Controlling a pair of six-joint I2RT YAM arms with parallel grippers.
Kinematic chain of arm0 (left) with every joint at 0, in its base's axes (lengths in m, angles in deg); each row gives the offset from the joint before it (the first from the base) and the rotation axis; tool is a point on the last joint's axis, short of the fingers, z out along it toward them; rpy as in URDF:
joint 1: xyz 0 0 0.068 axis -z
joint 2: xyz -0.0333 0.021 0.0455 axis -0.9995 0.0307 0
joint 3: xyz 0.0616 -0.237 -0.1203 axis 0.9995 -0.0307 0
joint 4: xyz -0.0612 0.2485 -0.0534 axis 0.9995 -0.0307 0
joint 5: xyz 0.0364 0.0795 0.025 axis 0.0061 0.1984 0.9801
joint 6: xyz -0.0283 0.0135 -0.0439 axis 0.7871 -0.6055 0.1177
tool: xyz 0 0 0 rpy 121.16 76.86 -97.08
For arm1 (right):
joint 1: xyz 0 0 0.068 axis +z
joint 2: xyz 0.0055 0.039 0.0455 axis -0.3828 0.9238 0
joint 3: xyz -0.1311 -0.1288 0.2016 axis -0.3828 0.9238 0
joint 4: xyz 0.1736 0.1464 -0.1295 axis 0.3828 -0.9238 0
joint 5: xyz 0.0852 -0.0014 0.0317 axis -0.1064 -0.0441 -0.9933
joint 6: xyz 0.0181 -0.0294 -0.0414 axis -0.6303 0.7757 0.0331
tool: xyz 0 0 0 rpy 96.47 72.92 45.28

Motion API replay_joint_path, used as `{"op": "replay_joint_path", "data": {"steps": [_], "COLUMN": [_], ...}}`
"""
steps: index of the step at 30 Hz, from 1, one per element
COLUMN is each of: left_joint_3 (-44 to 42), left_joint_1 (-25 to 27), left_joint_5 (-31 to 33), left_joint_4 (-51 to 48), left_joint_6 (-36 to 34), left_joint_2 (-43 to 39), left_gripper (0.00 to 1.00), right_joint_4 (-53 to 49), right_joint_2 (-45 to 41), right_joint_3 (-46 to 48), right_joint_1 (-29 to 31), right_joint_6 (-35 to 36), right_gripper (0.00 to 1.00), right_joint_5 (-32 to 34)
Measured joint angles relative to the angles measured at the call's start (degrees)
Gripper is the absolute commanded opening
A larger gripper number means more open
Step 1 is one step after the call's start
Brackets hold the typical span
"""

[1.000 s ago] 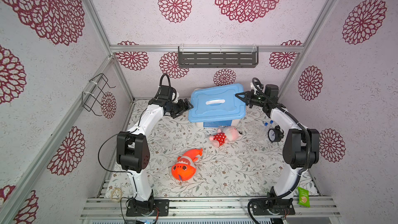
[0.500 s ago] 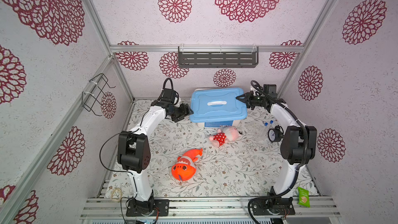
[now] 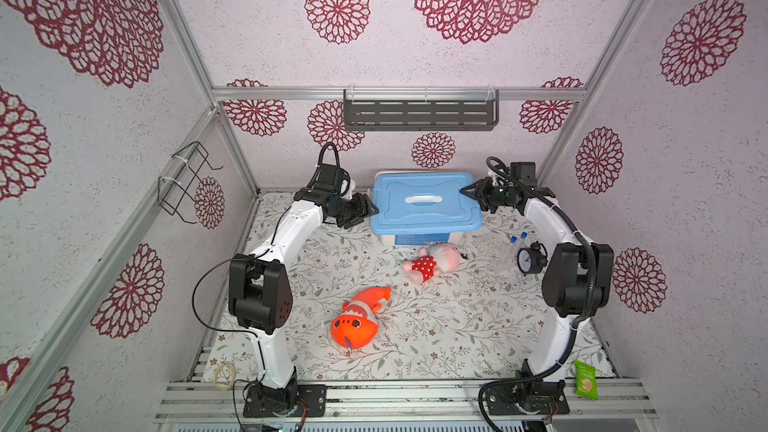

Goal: Organize the chemistry lab equipment
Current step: 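Lower the blue lid onto the white bin's top with both grippers, then align the lid edges with the bin rim using both grippers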

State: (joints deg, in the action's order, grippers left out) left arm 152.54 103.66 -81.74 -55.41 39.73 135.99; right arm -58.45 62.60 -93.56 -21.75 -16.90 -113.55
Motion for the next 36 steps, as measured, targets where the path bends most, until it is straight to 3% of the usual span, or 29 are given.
{"op": "replay_joint_path", "data": {"steps": [6,9,13,22,29,36], "left_joint_3": [3.5,4.9,5.0,0.2,0.8,1.0], "left_joint_1": [0.4,0.5,0.5,0.8,2.3,2.2], "left_joint_5": [-0.5,-0.3,0.5,3.4,3.2,1.9], "left_joint_4": [-0.6,-1.5,-2.4,-1.2,1.9,3.3], "left_joint_6": [-0.1,-0.4,-0.6,0.3,2.1,2.8], "left_joint_2": [0.8,1.7,1.8,2.4,4.6,5.0], "left_gripper": [0.57,0.66,0.71,0.70,0.49,0.37], "right_joint_4": [-0.1,0.0,0.1,1.9,2.9,4.6], "right_joint_2": [0.0,0.0,0.0,0.0,0.0,0.0], "right_joint_3": [-0.6,-0.9,-1.6,-2.0,-0.9,0.2], "right_joint_1": [0.0,0.0,0.0,0.0,0.0,0.0], "right_joint_6": [0.2,0.1,0.1,0.1,0.5,1.6], "right_gripper": [0.35,0.33,0.33,0.32,0.34,0.36], "right_joint_5": [0.0,-0.1,-0.3,-0.2,1.1,2.3]}}
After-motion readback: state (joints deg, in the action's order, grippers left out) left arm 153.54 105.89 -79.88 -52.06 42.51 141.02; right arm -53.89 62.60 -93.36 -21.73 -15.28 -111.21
